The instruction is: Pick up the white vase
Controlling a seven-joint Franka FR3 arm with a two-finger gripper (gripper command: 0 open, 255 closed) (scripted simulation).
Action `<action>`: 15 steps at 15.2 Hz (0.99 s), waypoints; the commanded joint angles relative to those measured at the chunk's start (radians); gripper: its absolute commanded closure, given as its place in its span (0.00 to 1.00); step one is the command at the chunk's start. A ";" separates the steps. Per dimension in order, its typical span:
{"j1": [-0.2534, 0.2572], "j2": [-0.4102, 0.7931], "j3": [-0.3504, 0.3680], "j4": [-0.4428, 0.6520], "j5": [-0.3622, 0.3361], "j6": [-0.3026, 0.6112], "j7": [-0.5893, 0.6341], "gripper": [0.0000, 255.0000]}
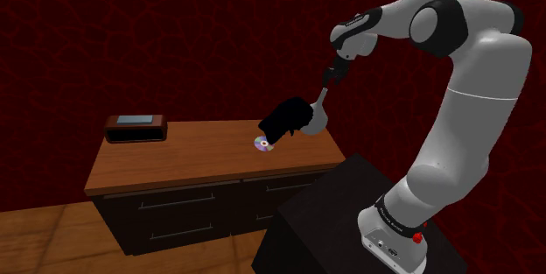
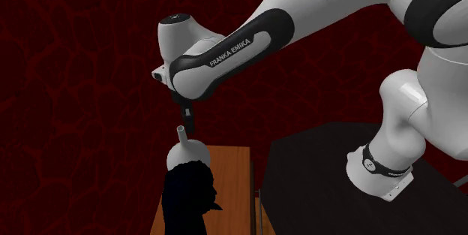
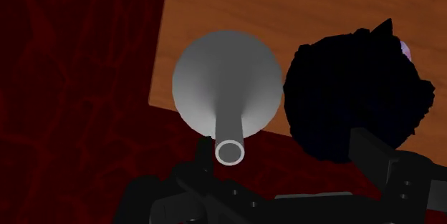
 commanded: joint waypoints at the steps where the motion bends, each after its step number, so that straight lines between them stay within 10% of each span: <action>1: -0.032 0.085 0.015 0.082 0.040 -0.004 -0.033 0.00; 13: -0.092 0.251 0.059 0.179 0.109 0.056 -0.085 0.00; 14: -0.091 0.251 0.059 0.179 0.109 0.056 -0.084 1.00; 15: -0.091 0.250 0.059 0.179 0.108 0.056 -0.084 1.00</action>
